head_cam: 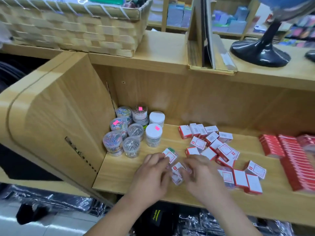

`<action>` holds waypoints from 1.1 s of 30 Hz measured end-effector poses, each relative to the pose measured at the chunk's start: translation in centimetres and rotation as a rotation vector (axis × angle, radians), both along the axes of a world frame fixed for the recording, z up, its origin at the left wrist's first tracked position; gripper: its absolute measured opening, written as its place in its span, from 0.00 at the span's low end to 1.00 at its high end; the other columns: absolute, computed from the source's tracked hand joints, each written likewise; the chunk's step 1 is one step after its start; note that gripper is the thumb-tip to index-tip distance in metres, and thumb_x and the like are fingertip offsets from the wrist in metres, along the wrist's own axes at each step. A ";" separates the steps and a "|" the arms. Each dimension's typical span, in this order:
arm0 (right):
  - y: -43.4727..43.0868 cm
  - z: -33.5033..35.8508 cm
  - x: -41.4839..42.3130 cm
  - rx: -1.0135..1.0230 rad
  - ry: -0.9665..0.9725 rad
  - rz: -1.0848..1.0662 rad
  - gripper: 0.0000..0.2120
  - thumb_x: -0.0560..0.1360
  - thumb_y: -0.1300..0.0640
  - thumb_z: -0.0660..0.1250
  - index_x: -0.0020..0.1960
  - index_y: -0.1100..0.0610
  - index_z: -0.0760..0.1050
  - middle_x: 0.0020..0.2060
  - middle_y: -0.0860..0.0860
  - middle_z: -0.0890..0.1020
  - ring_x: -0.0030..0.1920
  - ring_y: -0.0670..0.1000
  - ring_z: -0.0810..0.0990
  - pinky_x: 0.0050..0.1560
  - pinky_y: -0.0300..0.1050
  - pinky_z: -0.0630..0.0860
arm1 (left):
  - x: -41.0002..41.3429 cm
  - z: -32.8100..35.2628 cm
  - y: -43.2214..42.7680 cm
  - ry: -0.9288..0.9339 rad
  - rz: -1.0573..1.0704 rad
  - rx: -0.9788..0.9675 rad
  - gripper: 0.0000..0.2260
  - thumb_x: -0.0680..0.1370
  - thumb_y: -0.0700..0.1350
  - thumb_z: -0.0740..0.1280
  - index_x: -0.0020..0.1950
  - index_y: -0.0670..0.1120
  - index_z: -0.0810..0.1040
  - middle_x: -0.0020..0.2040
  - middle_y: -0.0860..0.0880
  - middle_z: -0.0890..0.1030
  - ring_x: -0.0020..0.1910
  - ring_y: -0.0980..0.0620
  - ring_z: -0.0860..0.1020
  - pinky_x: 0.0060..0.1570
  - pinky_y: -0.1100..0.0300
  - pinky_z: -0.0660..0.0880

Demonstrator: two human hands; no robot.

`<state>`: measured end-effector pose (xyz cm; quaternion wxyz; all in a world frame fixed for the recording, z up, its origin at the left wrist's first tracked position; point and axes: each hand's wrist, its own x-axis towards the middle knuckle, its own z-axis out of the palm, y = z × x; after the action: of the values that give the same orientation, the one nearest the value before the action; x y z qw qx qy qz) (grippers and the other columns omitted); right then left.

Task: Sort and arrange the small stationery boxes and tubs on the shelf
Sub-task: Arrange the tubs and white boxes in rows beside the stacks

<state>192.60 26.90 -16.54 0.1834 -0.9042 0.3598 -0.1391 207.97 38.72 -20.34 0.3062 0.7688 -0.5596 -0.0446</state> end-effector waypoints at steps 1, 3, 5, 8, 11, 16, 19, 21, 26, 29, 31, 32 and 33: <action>0.9 -0.4 -0.5 -0.029 0.015 -0.021 0.15 0.71 0.43 0.70 0.54 0.47 0.82 0.51 0.43 0.81 0.56 0.51 0.79 0.56 0.52 0.77 | 0.3 -0.2 -0.1 -0.010 0.008 -0.018 0.19 0.76 0.48 0.67 0.67 0.54 0.75 0.64 0.57 0.73 0.62 0.51 0.72 0.57 0.57 0.77; 2.3 -1.1 -1.1 -0.082 0.058 -0.038 0.19 0.70 0.37 0.68 0.54 0.47 0.83 0.53 0.43 0.82 0.59 0.51 0.79 0.60 0.51 0.74 | 0.6 -1.0 -0.6 -0.016 0.005 -0.018 0.22 0.74 0.42 0.68 0.68 0.53 0.75 0.67 0.55 0.74 0.62 0.48 0.74 0.59 0.56 0.77; 3.1 -1.9 -1.5 -0.114 0.092 -0.029 0.22 0.69 0.34 0.66 0.54 0.47 0.83 0.57 0.44 0.81 0.63 0.53 0.78 0.65 0.52 0.73 | 0.4 -1.7 -1.0 0.067 0.020 -0.024 0.20 0.73 0.40 0.70 0.64 0.53 0.79 0.66 0.54 0.75 0.61 0.49 0.76 0.60 0.56 0.77; 2.9 -3.0 -2.1 -0.106 0.072 -0.041 0.21 0.69 0.36 0.69 0.54 0.49 0.83 0.61 0.48 0.81 0.67 0.55 0.76 0.68 0.60 0.72 | 0.6 -2.7 -0.7 0.149 0.073 -0.097 0.13 0.71 0.45 0.76 0.55 0.52 0.83 0.60 0.54 0.77 0.57 0.52 0.79 0.56 0.56 0.78; 2.8 -4.0 -2.8 -0.100 -0.005 -0.065 0.19 0.65 0.42 0.77 0.54 0.48 0.84 0.61 0.49 0.80 0.66 0.58 0.75 0.70 0.61 0.67 | 0.7 -2.7 0.5 0.117 0.032 -0.101 0.13 0.70 0.50 0.77 0.53 0.53 0.81 0.59 0.56 0.78 0.55 0.51 0.78 0.52 0.57 0.77; 3.1 -4.2 -2.4 -0.165 -0.074 -0.062 0.19 0.62 0.50 0.83 0.52 0.49 0.84 0.58 0.48 0.83 0.65 0.55 0.77 0.70 0.61 0.67 | 1.0 -2.4 1.4 0.213 0.097 -0.087 0.17 0.69 0.50 0.79 0.56 0.54 0.80 0.51 0.61 0.80 0.50 0.55 0.77 0.51 0.54 0.76; 3.8 -4.2 -2.1 -0.098 -0.096 -0.071 0.26 0.63 0.52 0.82 0.59 0.52 0.81 0.60 0.47 0.82 0.66 0.53 0.75 0.63 0.59 0.75 | 1.6 -3.0 2.4 0.312 0.128 -0.066 0.27 0.68 0.51 0.79 0.65 0.54 0.77 0.54 0.61 0.80 0.55 0.56 0.78 0.56 0.54 0.76; 4.6 -4.2 -2.0 -0.033 -0.112 -0.080 0.31 0.65 0.52 0.81 0.66 0.53 0.77 0.64 0.46 0.80 0.69 0.51 0.73 0.66 0.55 0.75 | 1.7 -3.1 3.2 0.365 0.128 -0.097 0.30 0.67 0.51 0.80 0.68 0.55 0.75 0.56 0.62 0.80 0.56 0.56 0.78 0.55 0.54 0.77; 7.0 -4.5 -2.2 0.012 -0.274 -0.156 0.23 0.71 0.54 0.78 0.64 0.54 0.78 0.68 0.50 0.76 0.67 0.50 0.76 0.67 0.46 0.73 | 1.5 -2.8 3.8 0.476 0.179 -0.221 0.23 0.70 0.51 0.77 0.65 0.57 0.78 0.52 0.59 0.79 0.50 0.53 0.80 0.50 0.50 0.79; 7.9 -3.6 -1.4 0.344 -0.478 -0.280 0.17 0.76 0.58 0.70 0.65 0.50 0.77 0.59 0.41 0.82 0.57 0.43 0.82 0.58 0.46 0.80 | 0.0 -1.1 3.2 0.537 0.138 -0.294 0.20 0.73 0.51 0.76 0.64 0.56 0.80 0.50 0.56 0.79 0.50 0.49 0.81 0.50 0.48 0.79; 7.9 -2.7 -1.4 0.515 -0.541 -0.380 0.17 0.78 0.62 0.69 0.64 0.49 0.77 0.52 0.40 0.85 0.51 0.40 0.83 0.51 0.37 0.80 | -1.4 0.0 2.8 0.439 0.037 -0.275 0.20 0.74 0.52 0.75 0.65 0.52 0.79 0.53 0.55 0.78 0.54 0.51 0.80 0.54 0.52 0.78; 7.6 -2.4 -1.9 0.493 -0.544 -0.412 0.15 0.78 0.63 0.69 0.62 0.50 0.79 0.49 0.40 0.85 0.47 0.39 0.83 0.47 0.32 0.78 | -2.1 0.2 2.6 0.366 -0.004 -0.240 0.20 0.74 0.52 0.75 0.65 0.50 0.79 0.55 0.55 0.77 0.55 0.52 0.79 0.54 0.53 0.78; 7.1 -2.1 -2.6 0.432 -0.543 -0.437 0.13 0.77 0.64 0.69 0.58 0.52 0.81 0.46 0.40 0.85 0.45 0.39 0.83 0.43 0.29 0.76 | -2.5 0.1 2.3 0.295 -0.034 -0.198 0.21 0.75 0.53 0.74 0.66 0.50 0.79 0.55 0.55 0.75 0.55 0.52 0.78 0.54 0.53 0.78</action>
<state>189.98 34.03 -18.66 0.4235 -0.6775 0.5029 -0.3297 205.45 41.03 -20.27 0.4584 0.7106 -0.5231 -0.1065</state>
